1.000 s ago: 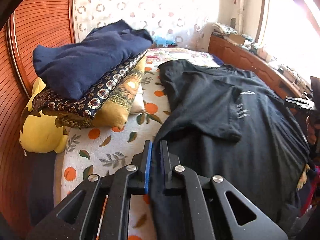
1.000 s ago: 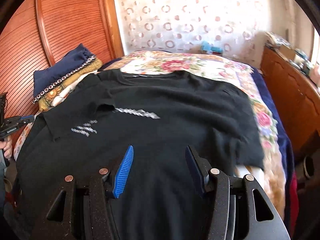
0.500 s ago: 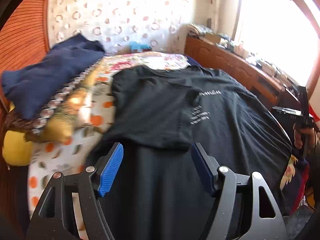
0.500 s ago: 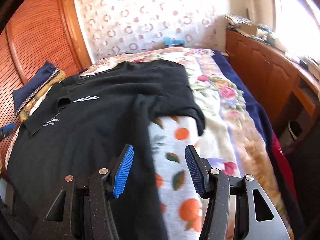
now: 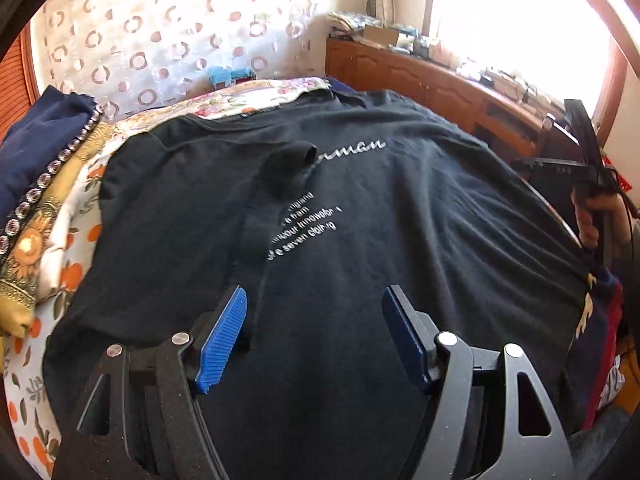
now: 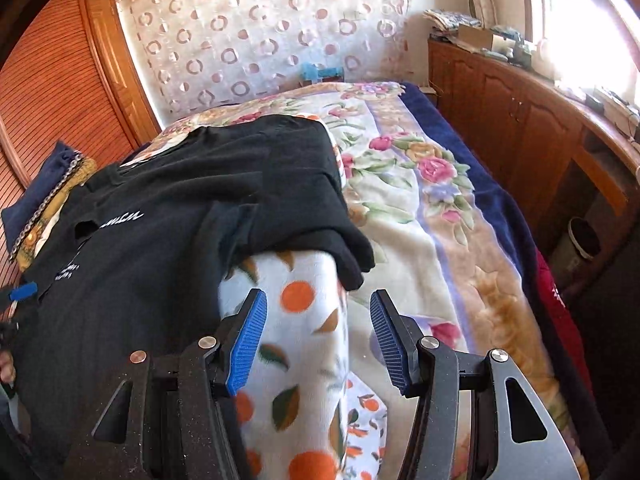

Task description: Fold small clothes

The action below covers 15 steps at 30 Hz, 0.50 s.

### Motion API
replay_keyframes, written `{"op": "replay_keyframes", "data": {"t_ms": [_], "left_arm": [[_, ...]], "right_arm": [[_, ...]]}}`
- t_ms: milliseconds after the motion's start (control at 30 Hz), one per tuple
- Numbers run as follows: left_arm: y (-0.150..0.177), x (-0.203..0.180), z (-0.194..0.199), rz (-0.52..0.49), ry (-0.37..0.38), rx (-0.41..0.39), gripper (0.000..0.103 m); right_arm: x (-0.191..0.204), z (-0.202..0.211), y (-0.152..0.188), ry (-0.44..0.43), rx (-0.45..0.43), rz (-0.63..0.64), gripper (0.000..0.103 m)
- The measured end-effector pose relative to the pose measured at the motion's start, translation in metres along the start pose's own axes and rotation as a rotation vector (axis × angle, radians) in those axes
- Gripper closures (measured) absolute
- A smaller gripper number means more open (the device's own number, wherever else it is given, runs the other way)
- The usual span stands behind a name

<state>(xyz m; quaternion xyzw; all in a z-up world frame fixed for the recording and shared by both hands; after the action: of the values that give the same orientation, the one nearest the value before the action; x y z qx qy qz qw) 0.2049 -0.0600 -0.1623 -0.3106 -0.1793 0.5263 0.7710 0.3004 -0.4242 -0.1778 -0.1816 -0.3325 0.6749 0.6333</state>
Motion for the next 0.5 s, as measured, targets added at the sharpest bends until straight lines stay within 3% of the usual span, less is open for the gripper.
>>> {"op": "replay_keyframes", "data": {"t_ms": [400, 500], "left_arm": [[0.009, -0.010, -0.010, -0.031, -0.008, 0.031, 0.031], [0.009, -0.010, -0.011, -0.042, -0.017, 0.032, 0.031]], "right_arm": [[-0.006, -0.032, -0.024, -0.055, 0.072, -0.096, 0.047], [-0.008, -0.035, -0.029, -0.088, 0.070, -0.141, 0.054]]}}
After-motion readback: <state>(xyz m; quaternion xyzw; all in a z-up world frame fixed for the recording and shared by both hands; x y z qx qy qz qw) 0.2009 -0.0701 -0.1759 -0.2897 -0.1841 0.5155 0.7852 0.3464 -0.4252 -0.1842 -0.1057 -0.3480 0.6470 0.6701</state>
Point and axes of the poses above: each gripper's, at about its wrist camera, not at the fingertips, and z roughly against the way its jaws point, x to its left, y to its underside, the point moved 10 cm from there along -z, roughly the way its jaws point
